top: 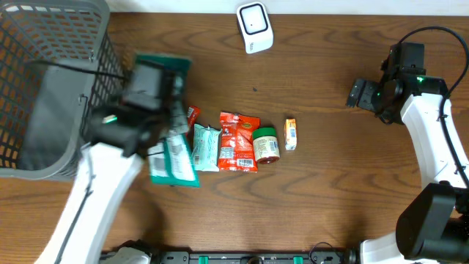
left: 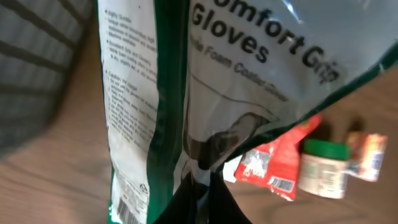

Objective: Scan the item barcode
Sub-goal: 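Grasp the green-white Comfort Grip Gloves bag with the left gripper, then lay the gloves bag on the table left of the red packet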

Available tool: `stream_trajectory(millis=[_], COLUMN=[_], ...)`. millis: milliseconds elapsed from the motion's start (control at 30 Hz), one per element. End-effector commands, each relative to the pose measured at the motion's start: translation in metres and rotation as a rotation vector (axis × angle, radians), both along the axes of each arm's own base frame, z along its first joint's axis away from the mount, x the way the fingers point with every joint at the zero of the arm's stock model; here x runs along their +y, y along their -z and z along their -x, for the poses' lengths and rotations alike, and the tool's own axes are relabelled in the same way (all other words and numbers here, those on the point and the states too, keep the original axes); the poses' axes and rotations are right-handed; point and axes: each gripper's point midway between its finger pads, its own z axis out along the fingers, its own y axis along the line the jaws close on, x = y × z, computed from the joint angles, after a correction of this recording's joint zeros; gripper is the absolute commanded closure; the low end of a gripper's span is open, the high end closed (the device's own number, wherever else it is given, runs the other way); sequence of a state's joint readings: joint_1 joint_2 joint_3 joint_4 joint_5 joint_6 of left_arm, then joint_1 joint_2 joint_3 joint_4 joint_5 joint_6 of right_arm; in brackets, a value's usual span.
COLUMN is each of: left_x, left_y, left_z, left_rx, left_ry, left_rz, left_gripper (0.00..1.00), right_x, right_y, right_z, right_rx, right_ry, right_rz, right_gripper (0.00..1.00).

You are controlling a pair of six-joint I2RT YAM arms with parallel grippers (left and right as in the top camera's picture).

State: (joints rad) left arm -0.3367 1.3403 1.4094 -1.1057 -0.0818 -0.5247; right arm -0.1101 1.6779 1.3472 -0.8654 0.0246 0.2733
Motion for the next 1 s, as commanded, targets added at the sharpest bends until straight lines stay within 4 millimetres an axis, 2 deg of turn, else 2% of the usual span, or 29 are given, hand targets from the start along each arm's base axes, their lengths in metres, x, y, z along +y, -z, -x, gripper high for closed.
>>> stream_trajectory(millis=[0, 200, 300, 433, 467, 500, 533, 567, 600, 633, 733, 800, 967], left_x=[-0.016, -0.033, -0.037, -0.047, -0.049, -0.051, -0.057, -0.061, -0.065, -0.072, -0.073, -0.074, -0.071], left_y=[0.05, 0.111, 0.131, 0.143, 0.143, 0.143, 0.141, 0.139, 0.135, 0.123, 0.099, 0.08, 0.034], left_z=[-0.007, -0.034, -0.043, -0.044, -0.045, -0.045, -0.046, -0.046, -0.047, -0.051, -0.054, -0.055, -0.05], left_rx=[0.082, 0.169, 0.189, 0.22, 0.221, 0.219, 0.218, 0.216, 0.211, 0.185, 0.132, 0.087, -0.034], left_ry=[-0.032, -0.018, -0.016, 0.002, 0.006, 0.013, 0.046, 0.071, 0.107, 0.178, 0.198, 0.201, 0.225], left_rz=[-0.006, -0.043, -0.051, -0.01, -0.001, 0.008, 0.034, 0.047, 0.056, 0.071, 0.082, 0.096, 0.12], left_gripper=[0.93, 0.93, 0.93, 0.92, 0.88, 0.75, 0.32, 0.26, 0.25, 0.24, 0.24, 0.28, 0.29], right_x=[-0.002, -0.002, -0.002, -0.002, -0.002, -0.002, -0.002, -0.002, -0.002, -0.002, -0.002, -0.002, -0.002], right_y=[-0.008, -0.008, -0.008, -0.008, -0.008, -0.008, -0.008, -0.008, -0.008, -0.008, -0.008, -0.008, -0.008], right_z=[-0.003, -0.003, -0.003, -0.003, -0.003, -0.003, -0.003, -0.003, -0.003, -0.003, -0.003, -0.003, -0.003], right_rx=[-0.022, -0.022, -0.022, -0.022, -0.022, -0.022, -0.022, -0.022, -0.022, -0.022, -0.022, -0.022, -0.022], right_ry=[-0.009, -0.009, -0.009, -0.009, -0.009, -0.009, -0.009, -0.009, -0.009, -0.009, -0.009, -0.009, -0.009], right_rz=[0.011, 0.011, 0.011, 0.011, 0.011, 0.011, 0.011, 0.011, 0.011, 0.011, 0.011, 0.011, 0.011], right_gripper=[0.01, 0.01, 0.01, 0.01, 0.01, 0.01, 0.01, 0.01, 0.01, 0.01, 0.01, 0.01, 0.01])
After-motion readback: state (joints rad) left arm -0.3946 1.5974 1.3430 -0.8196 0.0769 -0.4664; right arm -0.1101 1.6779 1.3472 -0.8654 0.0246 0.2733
